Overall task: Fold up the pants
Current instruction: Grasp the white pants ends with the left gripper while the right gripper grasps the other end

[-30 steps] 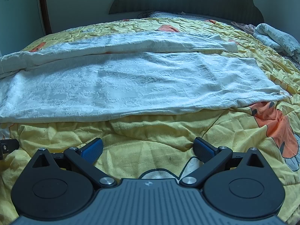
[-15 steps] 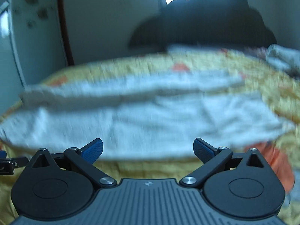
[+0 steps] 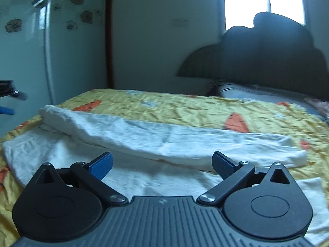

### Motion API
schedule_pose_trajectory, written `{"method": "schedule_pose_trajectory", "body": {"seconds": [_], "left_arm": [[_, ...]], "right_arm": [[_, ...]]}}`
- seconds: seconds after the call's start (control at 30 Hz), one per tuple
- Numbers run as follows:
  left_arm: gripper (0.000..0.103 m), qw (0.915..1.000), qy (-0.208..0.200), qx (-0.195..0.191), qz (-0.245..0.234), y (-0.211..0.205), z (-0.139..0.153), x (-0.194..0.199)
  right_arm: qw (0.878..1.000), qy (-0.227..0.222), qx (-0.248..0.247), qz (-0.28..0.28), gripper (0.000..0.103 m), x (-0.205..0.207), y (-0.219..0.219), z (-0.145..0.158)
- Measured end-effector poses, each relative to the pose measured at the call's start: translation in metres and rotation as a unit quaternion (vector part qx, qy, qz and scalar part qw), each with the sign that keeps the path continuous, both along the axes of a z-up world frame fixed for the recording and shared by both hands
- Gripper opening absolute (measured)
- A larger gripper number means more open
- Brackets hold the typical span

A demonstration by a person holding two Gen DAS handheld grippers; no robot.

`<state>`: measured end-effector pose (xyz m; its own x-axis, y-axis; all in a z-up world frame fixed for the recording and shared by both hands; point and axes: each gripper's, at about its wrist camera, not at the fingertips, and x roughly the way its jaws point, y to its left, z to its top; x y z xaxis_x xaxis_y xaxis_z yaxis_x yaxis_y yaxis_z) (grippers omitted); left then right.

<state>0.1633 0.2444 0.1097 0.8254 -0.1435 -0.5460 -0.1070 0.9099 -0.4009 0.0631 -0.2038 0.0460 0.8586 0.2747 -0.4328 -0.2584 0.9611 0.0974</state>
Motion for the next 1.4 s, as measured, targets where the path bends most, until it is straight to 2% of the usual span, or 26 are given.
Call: {"method": "schedule_pose_trajectory", "body": {"seconds": [0.1,0.23,0.37,0.47,0.53,0.6,0.63,0.67,0.7,0.73,0.83,0.9,0.97,1.03,1.1,1.2,1.3,1.4], "left_arm": [[0.102,0.9997,0.018,-0.011,0.014,0.033,-0.013,0.056],[0.101,0.9952,0.079,-0.058,-0.005,0.063,-0.045,0.121],[0.101,0.9862,0.126,-0.097,-0.045,0.065,-0.071,0.167],[0.1,0.9782,0.158,-0.109,-0.08,0.056,-0.085,0.194],[0.097,0.9775,0.164,-0.099,-0.088,0.05,-0.089,0.204],[0.079,0.9778,0.163,-0.093,-0.093,0.044,-0.091,0.211],[0.058,0.9785,0.165,-0.082,-0.092,0.041,-0.092,0.213],[0.033,0.9789,0.17,-0.066,-0.092,0.038,-0.093,0.214],[0.023,0.977,0.179,-0.058,-0.101,0.035,-0.096,0.217],[0.022,0.9776,0.178,-0.045,-0.103,0.033,-0.096,0.217],[0.014,0.9834,0.144,0.009,-0.111,0.026,-0.089,0.208],[0.013,0.9876,0.109,0.034,-0.108,0.021,-0.08,0.199],[0.01,0.9893,0.063,0.064,-0.115,0.011,-0.066,0.185],[0.009,0.9877,0.001,0.084,-0.132,0.003,-0.05,0.163],[0.009,0.9828,-0.061,0.087,-0.151,-0.002,-0.035,0.135],[0.008,0.9668,-0.169,0.066,-0.18,0.001,-0.023,0.086],[0.008,0.9597,-0.207,0.047,-0.184,0.005,-0.021,0.055],[0.008,0.9575,-0.217,0.027,-0.188,0.008,-0.023,0.04]], "right_arm": [[1.0,0.006,-0.003,0.031,0.103,0.019,0.013,-0.002],[0.999,0.013,-0.014,0.044,0.103,0.042,0.023,-0.008],[0.998,0.026,-0.006,0.048,0.103,0.062,0.025,-0.015],[0.998,0.034,-0.012,0.051,0.103,0.075,0.028,-0.02],[0.998,0.038,-0.019,0.053,0.103,0.081,0.03,-0.022],[0.997,0.037,-0.023,0.057,0.103,0.084,0.031,-0.023],[0.997,0.037,-0.025,0.059,0.103,0.085,0.032,-0.024],[0.997,0.037,-0.027,0.062,0.103,0.086,0.033,-0.024],[0.997,0.036,-0.03,0.064,0.103,0.088,0.034,-0.024],[0.997,0.035,-0.033,0.065,0.103,0.089,0.034,-0.024],[0.996,0.024,-0.024,0.082,0.103,0.094,0.034,-0.02],[0.995,0.006,-0.004,0.104,0.103,0.098,0.03,-0.017],[0.99,-0.009,0.018,0.143,0.103,0.107,0.025,-0.012],[0.982,-0.001,0.021,0.188,0.103,0.125,0.021,-0.006],[0.977,0.017,0.017,0.212,0.103,0.149,0.02,0.001],[0.966,0.043,-0.001,0.255,0.103,0.193,0.019,0.005],[0.963,0.065,-0.054,0.256,0.103,0.238,0.023,-0.006],[0.954,0.098,-0.103,0.263,0.103,0.276,0.031,-0.023]]}}
